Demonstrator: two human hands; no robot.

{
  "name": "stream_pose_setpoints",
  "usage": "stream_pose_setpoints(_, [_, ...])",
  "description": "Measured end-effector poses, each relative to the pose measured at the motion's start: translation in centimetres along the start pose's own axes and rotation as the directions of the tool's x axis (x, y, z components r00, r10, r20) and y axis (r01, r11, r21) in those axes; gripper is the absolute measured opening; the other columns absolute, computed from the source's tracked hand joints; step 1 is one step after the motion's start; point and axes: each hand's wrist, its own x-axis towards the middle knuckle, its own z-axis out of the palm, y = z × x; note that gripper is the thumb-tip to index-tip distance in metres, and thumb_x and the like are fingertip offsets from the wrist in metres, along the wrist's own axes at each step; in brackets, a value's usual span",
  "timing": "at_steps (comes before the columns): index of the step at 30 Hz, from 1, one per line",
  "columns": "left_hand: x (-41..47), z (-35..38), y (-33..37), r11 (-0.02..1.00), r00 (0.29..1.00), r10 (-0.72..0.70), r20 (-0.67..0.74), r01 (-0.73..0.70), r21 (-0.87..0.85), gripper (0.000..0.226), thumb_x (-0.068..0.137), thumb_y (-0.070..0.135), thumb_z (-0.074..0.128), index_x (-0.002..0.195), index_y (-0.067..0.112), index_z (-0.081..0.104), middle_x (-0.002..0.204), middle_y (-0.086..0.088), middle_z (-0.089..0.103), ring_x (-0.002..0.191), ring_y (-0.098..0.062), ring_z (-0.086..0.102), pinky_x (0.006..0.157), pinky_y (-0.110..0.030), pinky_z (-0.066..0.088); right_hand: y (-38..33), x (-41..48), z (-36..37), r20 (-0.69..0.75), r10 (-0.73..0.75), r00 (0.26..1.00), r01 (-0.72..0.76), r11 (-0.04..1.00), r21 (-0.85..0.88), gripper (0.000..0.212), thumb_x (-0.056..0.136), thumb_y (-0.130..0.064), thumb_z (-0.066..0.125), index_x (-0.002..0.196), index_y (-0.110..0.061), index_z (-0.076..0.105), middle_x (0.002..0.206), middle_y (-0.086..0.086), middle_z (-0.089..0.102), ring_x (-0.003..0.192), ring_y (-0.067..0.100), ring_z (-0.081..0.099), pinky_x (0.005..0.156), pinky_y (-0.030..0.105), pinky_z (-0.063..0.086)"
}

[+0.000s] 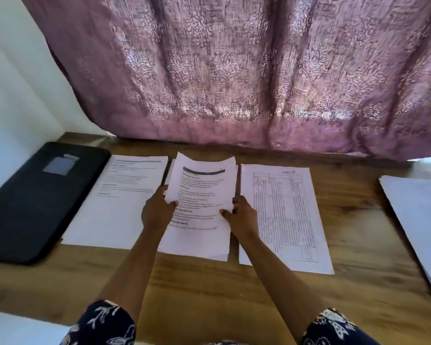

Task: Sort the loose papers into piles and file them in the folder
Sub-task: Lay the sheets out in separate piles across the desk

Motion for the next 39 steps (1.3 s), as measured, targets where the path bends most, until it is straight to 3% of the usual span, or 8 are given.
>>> stream_pose_setpoints(6, [0.6, 0.5, -1.9, 0.959, 0.991, 0.073, -0.111, -0.039, 0.28, 0.068, 0.086, 0.041, 0.068, 0.142, 0.016, 0.038, 0.141, -0.012, 0.048, 0.13, -0.034, 0.042, 0.099, -0.052, 0.043, 0.2, -1.2, 0.8, -0.057, -0.043, 0.997, 0.032, 0.982, -0.187, 0.048, 0.092, -0.035, 0.059, 0.134, -0.017, 0.043, 0.125, 0.002, 0.061, 0.106, 0.023, 0.063, 0.089, 0.035, 0.053])
stream_pose_setpoints(12, [-0.9, 2.4, -3.0, 0.881, 0.95, 0.309, 0.037, -0.301, 0.365, 0.066, 0.089, 0.052, 0.057, 0.144, 0.02, 0.041, 0.155, -0.009, 0.032, 0.145, -0.031, 0.024, 0.114, -0.05, 0.024, 0.7, -2.9, 0.9, 0.008, -0.295, 0.956, 0.221, 0.697, -0.682, 0.054, 0.094, -0.04, 0.051, 0.141, -0.018, 0.037, 0.14, 0.005, 0.041, 0.127, 0.024, 0.039, 0.098, 0.041, 0.041])
stream_pose_setpoints(15, [-1.5, 3.3, -3.8, 0.85, 0.954, 0.262, 0.145, -0.299, 0.434, 0.065, 0.094, 0.056, 0.044, 0.149, 0.024, 0.031, 0.159, -0.005, 0.021, 0.148, -0.029, 0.014, 0.118, -0.051, 0.01, 1.1, -3.2, 1.9, 0.147, -0.293, 0.945, 0.304, 0.619, -0.724, 0.048, 0.094, -0.042, 0.049, 0.136, -0.018, 0.045, 0.144, 0.005, 0.04, 0.132, 0.025, 0.034, 0.101, 0.044, 0.031])
stream_pose_setpoints(21, [-1.8, 2.8, -3.5, 0.856, 0.964, 0.217, 0.156, -0.265, 0.444, 0.064, 0.096, 0.055, 0.039, 0.151, 0.023, 0.027, 0.16, -0.006, 0.019, 0.148, -0.029, 0.012, 0.118, -0.05, 0.001, 0.9, -3.2, 1.4, 0.157, -0.311, 0.937, 0.323, 0.607, -0.726, 0.046, 0.095, -0.043, 0.048, 0.135, -0.019, 0.046, 0.144, 0.004, 0.042, 0.133, 0.024, 0.033, 0.103, 0.044, 0.029])
stream_pose_setpoints(28, [-4.6, 5.9, 2.9, 0.851, 0.891, 0.451, 0.05, -0.446, 0.278, 0.057, 0.093, 0.05, 0.049, 0.142, 0.022, 0.047, 0.154, -0.005, 0.033, 0.146, -0.029, 0.022, 0.117, -0.049, -0.003, 6.0, -2.9, -10.7, -0.23, -0.279, 0.932, 0.041, 0.713, -0.7, 0.039, 0.092, -0.036, 0.055, 0.127, -0.018, 0.056, 0.135, 0.003, 0.054, 0.127, 0.026, 0.042, 0.103, 0.045, 0.03])
stream_pose_setpoints(32, [-9.7, 12.2, 11.3, 0.771, 0.756, 0.619, 0.213, -0.636, 0.015, 0.052, 0.093, 0.048, 0.054, 0.14, 0.024, 0.049, 0.151, 0.0, 0.039, 0.142, -0.024, 0.032, 0.119, -0.044, 0.013, 12.5, -2.6, -21.9, -0.449, -0.119, 0.886, -0.269, 0.656, -0.705, 0.032, 0.087, -0.025, 0.056, 0.118, -0.017, 0.058, 0.125, 0.006, 0.057, 0.121, 0.028, 0.045, 0.098, 0.043, 0.031])
stream_pose_setpoints(35, [-13.9, 16.5, 19.4, 0.838, 0.618, 0.544, 0.568, -0.359, -0.412, 0.048, 0.095, 0.044, 0.054, 0.141, 0.032, 0.045, 0.146, 0.006, 0.043, 0.135, -0.015, 0.039, 0.099, -0.022, 0.036, 15.9, -2.4, -27.5, -0.479, -0.052, 0.876, -0.353, 0.607, -0.712, 0.038, 0.089, -0.021, 0.051, 0.126, -0.014, 0.054, 0.135, 0.008, 0.051, 0.128, 0.029, 0.039, 0.101, 0.045, 0.028])
stream_pose_setpoints(39, [-17.3, 23.1, 28.0, 0.785, 0.525, 0.41, 0.746, 0.214, -0.582, 0.044, 0.101, 0.039, 0.041, 0.142, 0.024, 0.042, 0.149, 0.001, 0.042, 0.129, -0.012, 0.041, 0.103, -0.028, 0.03, 18.8, -2.3, -30.7, -0.468, 0.008, 0.884, -0.388, 0.574, -0.722, 0.042, 0.088, -0.021, 0.051, 0.127, -0.007, 0.053, 0.134, 0.013, 0.053, 0.126, 0.033, 0.045, 0.099, 0.051, 0.034])
